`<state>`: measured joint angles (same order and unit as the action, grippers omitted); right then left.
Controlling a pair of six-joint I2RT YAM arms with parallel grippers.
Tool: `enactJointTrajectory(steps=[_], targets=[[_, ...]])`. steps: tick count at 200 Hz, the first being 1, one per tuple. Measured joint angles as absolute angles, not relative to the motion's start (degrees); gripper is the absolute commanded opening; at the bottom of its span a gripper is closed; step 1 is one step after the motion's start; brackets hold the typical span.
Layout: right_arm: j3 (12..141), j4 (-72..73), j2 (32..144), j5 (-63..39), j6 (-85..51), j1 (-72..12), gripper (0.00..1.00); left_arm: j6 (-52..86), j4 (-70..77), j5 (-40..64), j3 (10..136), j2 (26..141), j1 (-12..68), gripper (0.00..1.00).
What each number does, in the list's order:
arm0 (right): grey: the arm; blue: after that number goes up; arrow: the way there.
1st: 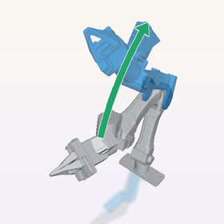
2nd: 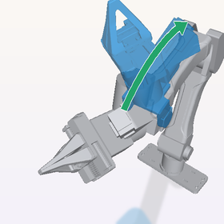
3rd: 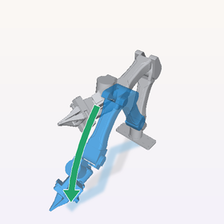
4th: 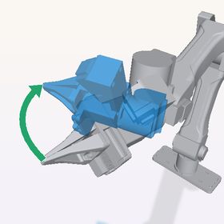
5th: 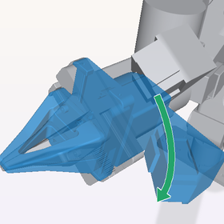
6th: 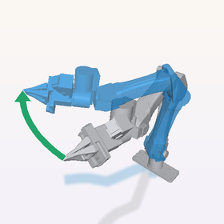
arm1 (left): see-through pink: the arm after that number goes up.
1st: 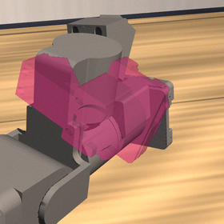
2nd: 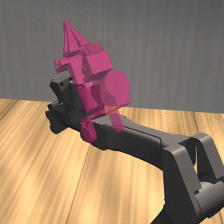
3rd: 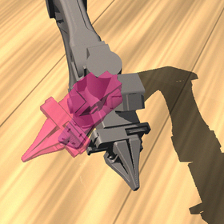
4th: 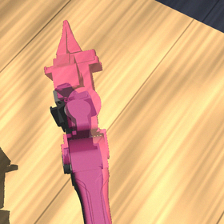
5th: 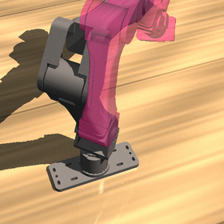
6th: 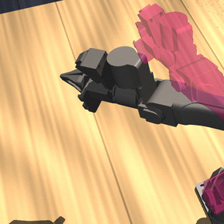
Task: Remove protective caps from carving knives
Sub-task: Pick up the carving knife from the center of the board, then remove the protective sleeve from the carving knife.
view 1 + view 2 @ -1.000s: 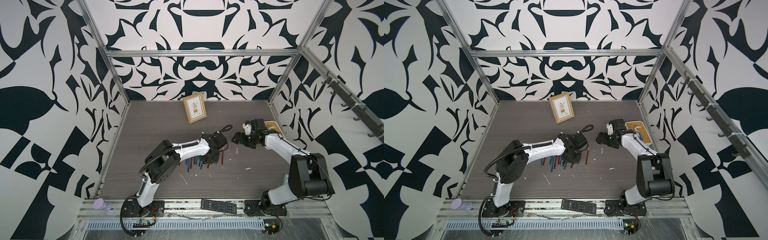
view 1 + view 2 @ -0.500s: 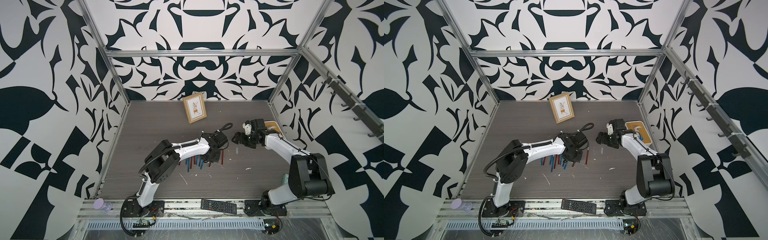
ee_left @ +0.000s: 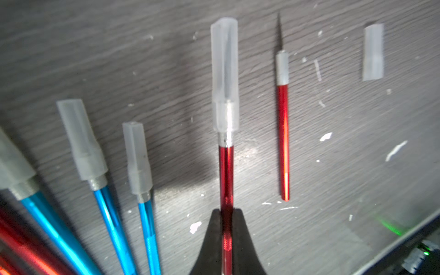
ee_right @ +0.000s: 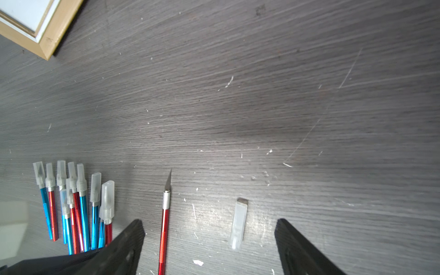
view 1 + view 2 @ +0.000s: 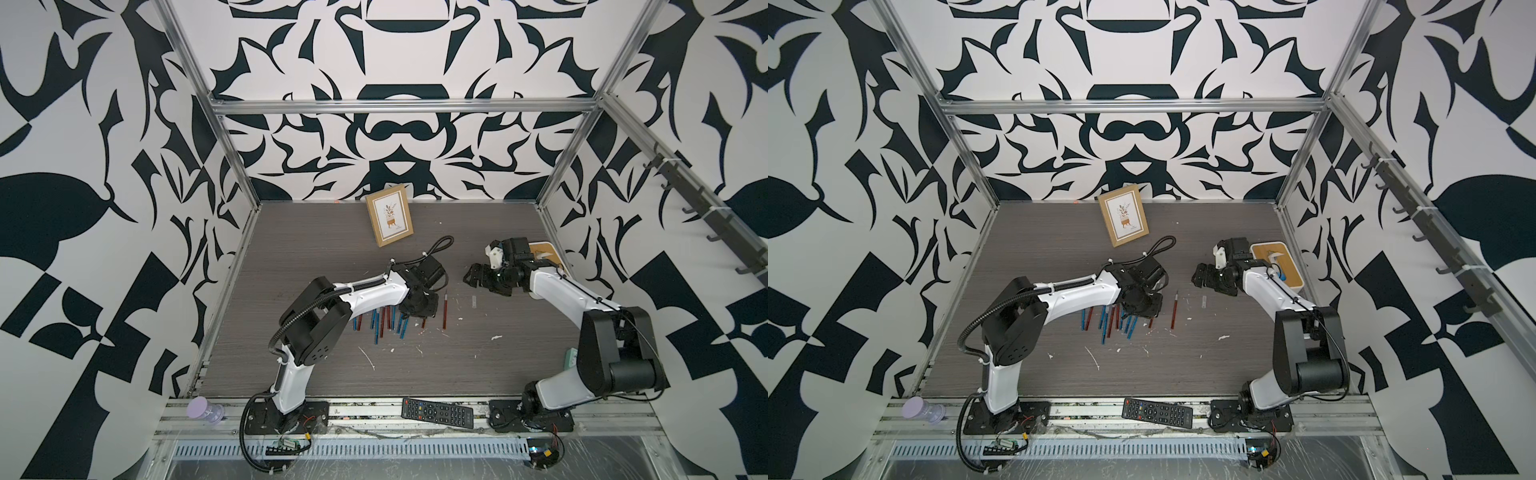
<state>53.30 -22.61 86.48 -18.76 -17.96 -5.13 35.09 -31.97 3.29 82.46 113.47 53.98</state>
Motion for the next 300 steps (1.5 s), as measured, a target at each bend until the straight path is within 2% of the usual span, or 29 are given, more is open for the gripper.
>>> enactJointTrajectory(steps=[61, 131, 230, 300], targets=[[52.8, -20.2, 86.3, -22.6, -18.1, -5.1, 0.85, 33.6, -28.6, 4.5, 82.2, 112.3, 54.0, 0.00], [51.0, -11.7, 84.9, -31.1, -22.2, -8.1, 0.77, 32.9, -25.3, 6.5, 81.9, 111.4, 54.0, 0.00], [49.6, -3.3, 90.1, -34.2, -30.2, -11.7, 0.48, 32.9, -23.4, 8.0, 81.9, 111.4, 54.0, 0.00], [47.4, -1.1, 90.1, -34.5, -32.5, -11.7, 0.33, 32.9, -23.4, 8.0, 81.9, 111.4, 54.0, 0.00]])
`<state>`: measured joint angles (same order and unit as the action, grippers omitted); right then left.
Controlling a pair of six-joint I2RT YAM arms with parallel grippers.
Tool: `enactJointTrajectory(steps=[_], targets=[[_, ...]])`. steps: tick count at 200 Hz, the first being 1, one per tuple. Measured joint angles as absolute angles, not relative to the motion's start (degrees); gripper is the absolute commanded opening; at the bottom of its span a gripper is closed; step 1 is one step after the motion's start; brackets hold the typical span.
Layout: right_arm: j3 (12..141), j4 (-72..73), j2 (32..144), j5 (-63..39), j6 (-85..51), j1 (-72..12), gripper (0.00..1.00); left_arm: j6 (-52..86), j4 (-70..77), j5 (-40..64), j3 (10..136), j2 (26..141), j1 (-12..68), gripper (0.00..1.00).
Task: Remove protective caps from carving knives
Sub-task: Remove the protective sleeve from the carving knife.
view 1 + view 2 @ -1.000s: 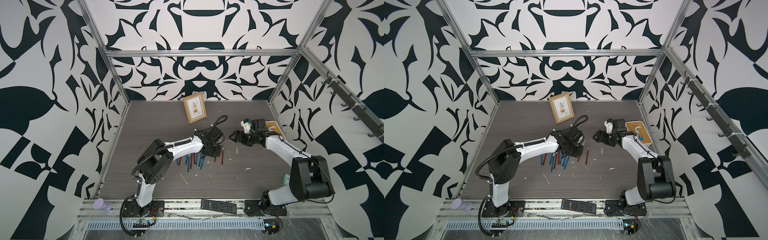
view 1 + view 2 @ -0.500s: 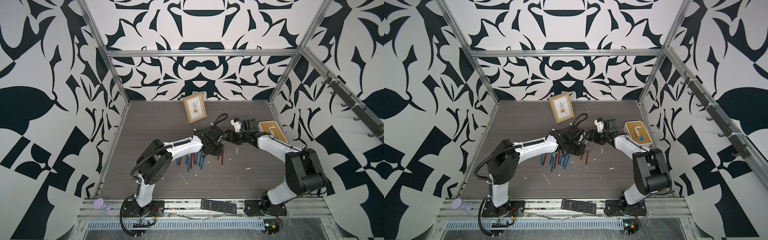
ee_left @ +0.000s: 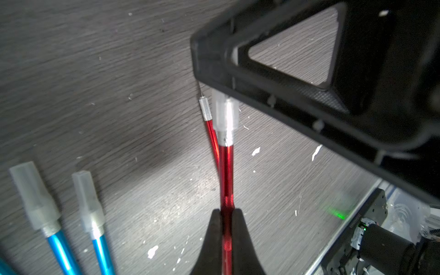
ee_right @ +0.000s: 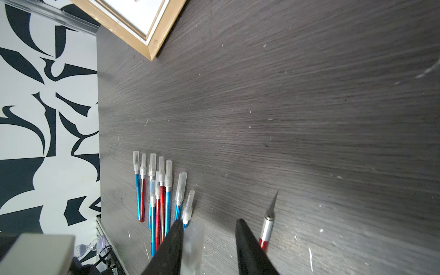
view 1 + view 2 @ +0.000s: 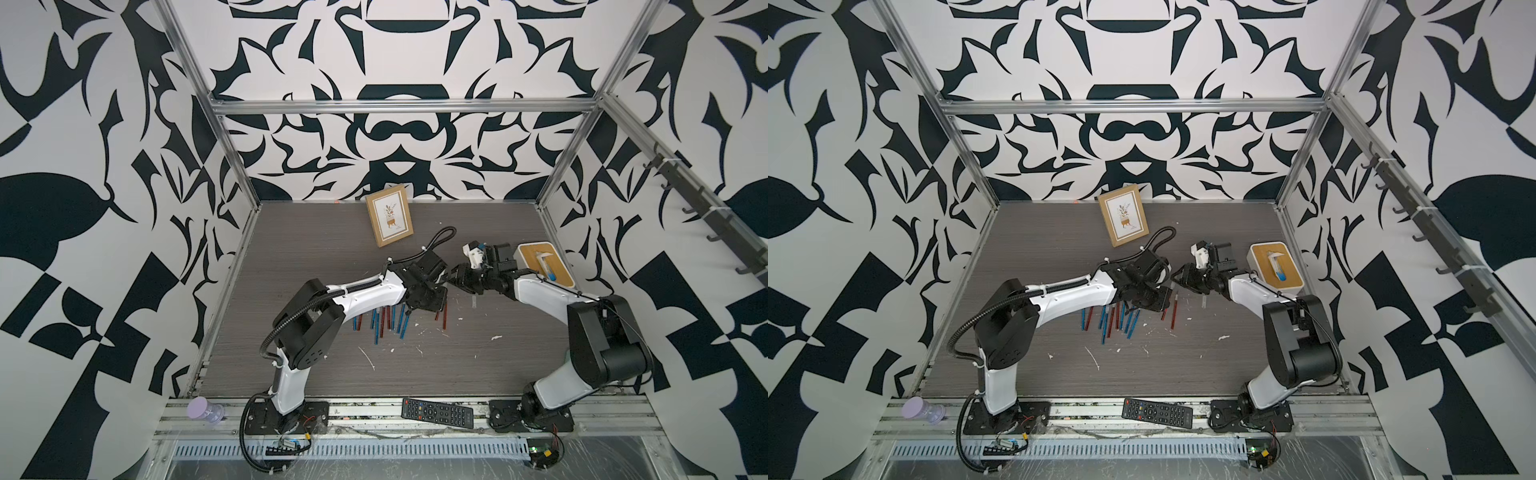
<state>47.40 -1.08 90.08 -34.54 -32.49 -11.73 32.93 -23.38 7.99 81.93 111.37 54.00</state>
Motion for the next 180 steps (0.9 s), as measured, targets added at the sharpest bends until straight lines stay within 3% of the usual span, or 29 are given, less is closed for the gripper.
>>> enactJointTrajectory(steps=[89, 180], targets=[[44.6, 5.2, 90.1, -36.3, -37.3, -11.7, 0.15, 33.0, -23.4, 7.9, 81.9, 111.4, 54.0, 0.00], [43.4, 10.4, 92.0, -38.8, -42.2, -11.3, 0.07, 32.7, -24.4, 6.8, 81.9, 111.4, 54.0, 0.00]])
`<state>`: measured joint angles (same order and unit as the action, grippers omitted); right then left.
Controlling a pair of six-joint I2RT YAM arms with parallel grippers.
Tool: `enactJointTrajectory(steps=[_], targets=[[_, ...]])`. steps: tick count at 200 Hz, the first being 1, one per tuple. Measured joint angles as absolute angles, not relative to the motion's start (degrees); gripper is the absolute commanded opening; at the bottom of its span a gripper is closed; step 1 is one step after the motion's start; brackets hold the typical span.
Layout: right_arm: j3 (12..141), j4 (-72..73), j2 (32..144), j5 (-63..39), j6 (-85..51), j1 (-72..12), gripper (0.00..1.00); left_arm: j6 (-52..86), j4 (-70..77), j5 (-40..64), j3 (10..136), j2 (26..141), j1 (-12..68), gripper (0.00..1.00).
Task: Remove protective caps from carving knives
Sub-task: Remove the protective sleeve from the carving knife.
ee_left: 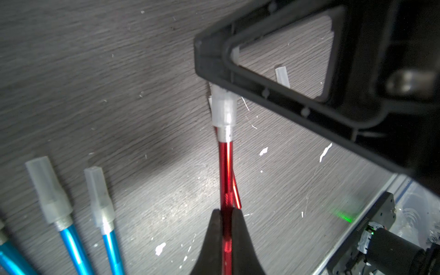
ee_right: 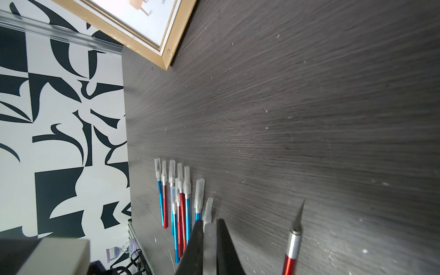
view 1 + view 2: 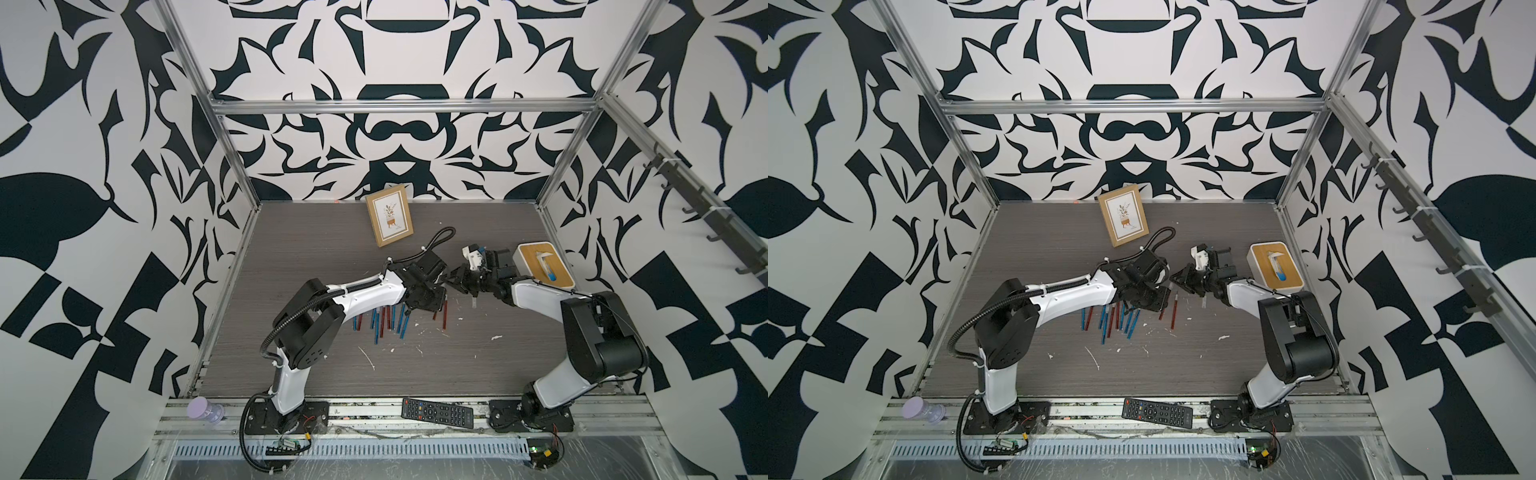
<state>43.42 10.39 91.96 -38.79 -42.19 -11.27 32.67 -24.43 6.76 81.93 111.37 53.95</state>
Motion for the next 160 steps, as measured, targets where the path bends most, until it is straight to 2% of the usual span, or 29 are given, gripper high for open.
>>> enactJointTrajectory(steps=[160], targets=[[44.7, 9.6, 93.1, -41.3, -42.3, -6.6, 0.05, 30.5, -24.4, 7.1, 82.0, 111.4, 54.6, 0.01]])
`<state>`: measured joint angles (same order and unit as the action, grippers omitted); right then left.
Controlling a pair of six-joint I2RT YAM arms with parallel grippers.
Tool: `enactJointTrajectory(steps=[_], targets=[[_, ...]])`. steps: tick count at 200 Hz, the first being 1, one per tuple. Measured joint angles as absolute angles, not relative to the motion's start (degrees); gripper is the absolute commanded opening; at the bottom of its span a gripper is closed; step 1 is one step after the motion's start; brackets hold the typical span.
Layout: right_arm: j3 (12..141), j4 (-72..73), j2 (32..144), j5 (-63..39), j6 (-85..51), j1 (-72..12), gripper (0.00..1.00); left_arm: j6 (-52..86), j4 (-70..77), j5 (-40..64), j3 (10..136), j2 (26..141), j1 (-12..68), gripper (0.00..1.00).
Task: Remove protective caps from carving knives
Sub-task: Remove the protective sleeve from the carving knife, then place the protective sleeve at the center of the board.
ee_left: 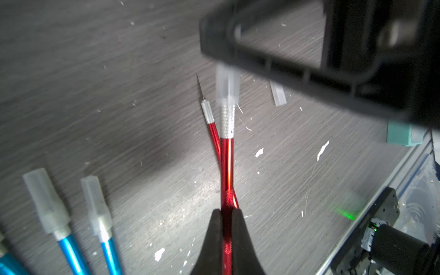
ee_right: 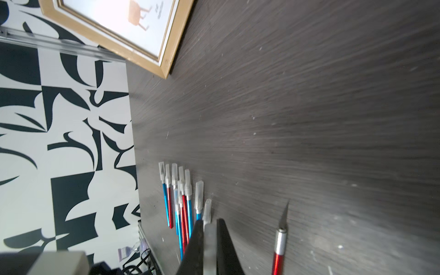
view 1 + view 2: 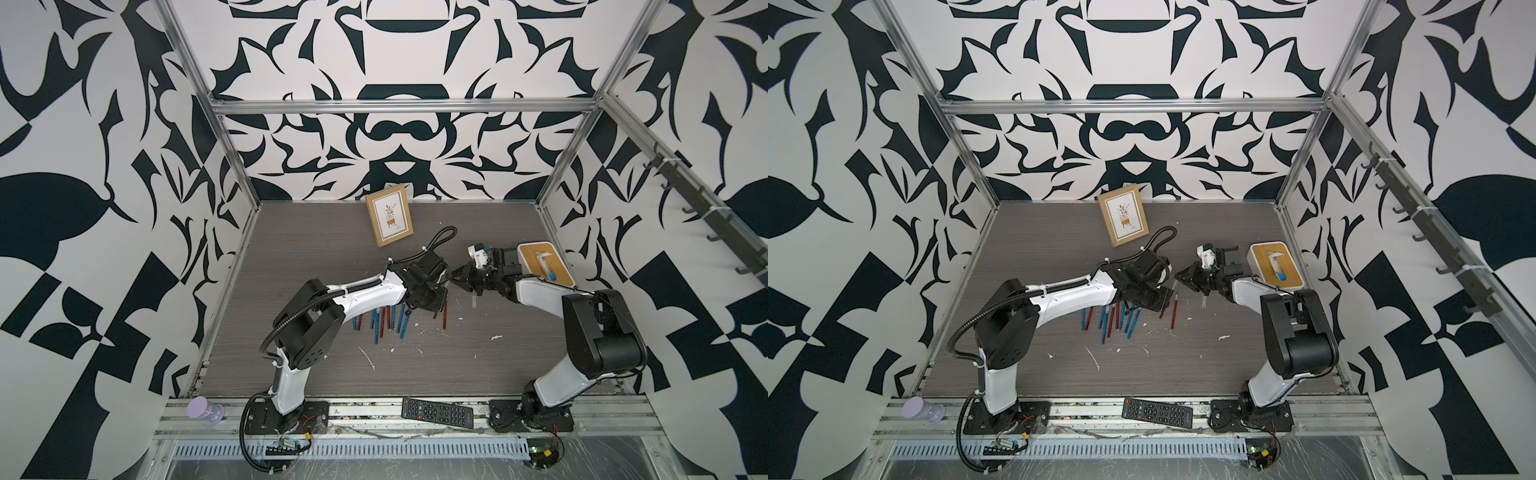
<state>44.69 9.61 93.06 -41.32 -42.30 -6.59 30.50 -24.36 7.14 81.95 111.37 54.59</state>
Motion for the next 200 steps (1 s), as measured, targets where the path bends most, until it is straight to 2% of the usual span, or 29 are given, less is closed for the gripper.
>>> enactJointTrajectory(steps=[118, 200], targets=[[46.1, 9.0, 93.5, -39.4, -41.1, -2.2, 0.05, 29.5, -27.5, 7.9, 82.0, 111.9, 55.9, 0.00], [47.0, -5.3, 86.4, -35.1, -31.3, 2.5, 0.06, 29.5, -27.2, 7.9, 82.0, 111.9, 55.9, 0.00]])
